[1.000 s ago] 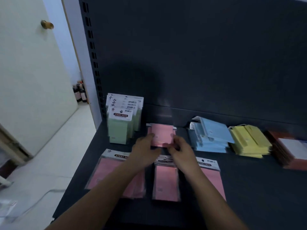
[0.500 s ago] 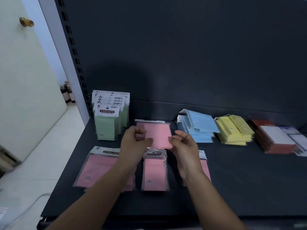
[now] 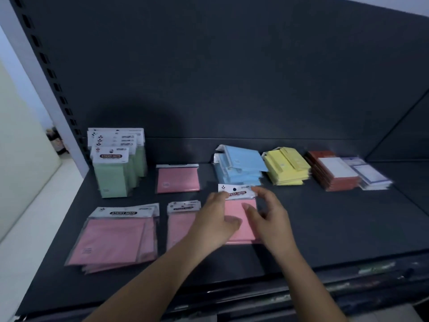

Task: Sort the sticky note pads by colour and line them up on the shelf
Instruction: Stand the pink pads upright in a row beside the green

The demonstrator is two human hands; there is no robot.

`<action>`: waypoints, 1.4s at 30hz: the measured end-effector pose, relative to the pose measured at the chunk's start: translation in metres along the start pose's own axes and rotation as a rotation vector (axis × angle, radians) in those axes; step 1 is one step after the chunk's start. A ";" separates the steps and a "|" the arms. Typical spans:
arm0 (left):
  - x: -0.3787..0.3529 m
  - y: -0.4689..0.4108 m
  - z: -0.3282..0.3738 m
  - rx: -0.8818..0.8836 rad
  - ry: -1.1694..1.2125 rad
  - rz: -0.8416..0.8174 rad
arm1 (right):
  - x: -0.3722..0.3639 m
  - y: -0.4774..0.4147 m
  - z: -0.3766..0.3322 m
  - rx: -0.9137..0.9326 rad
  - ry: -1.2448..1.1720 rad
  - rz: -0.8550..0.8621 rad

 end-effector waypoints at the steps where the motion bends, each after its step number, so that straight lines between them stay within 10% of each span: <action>1: -0.006 0.000 0.000 0.003 -0.073 0.002 | 0.001 0.002 0.001 0.014 0.080 -0.018; 6: -0.021 -0.001 0.000 0.033 -0.417 0.035 | 0.001 0.011 0.011 -0.023 0.300 -0.086; 12: -0.003 -0.002 0.002 -0.052 -0.155 0.109 | 0.001 0.002 0.001 0.002 0.416 -0.084; 17: 0.069 -0.018 -0.018 0.019 0.081 0.413 | -0.039 -0.021 -0.023 0.085 0.127 -0.146; 23: 0.088 -0.041 -0.085 0.406 0.151 0.219 | -0.107 -0.047 -0.015 -0.332 -0.228 -0.345; 33: 0.127 -0.031 -0.096 0.337 0.670 0.536 | -0.128 -0.059 -0.010 -0.508 -0.564 -0.123; 42: 0.158 0.014 -0.098 0.233 0.965 0.307 | -0.131 -0.048 -0.056 -0.271 -0.731 -0.178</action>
Point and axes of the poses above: each hand's wrist, its own y-axis away from the middle knuckle, its own x-axis out of the back of the hand, z = x × y, the point moved 6 cm from there along -y, towards the middle knuckle, and after that the axes turned 13 degrees about x, right-handed, at the moved point
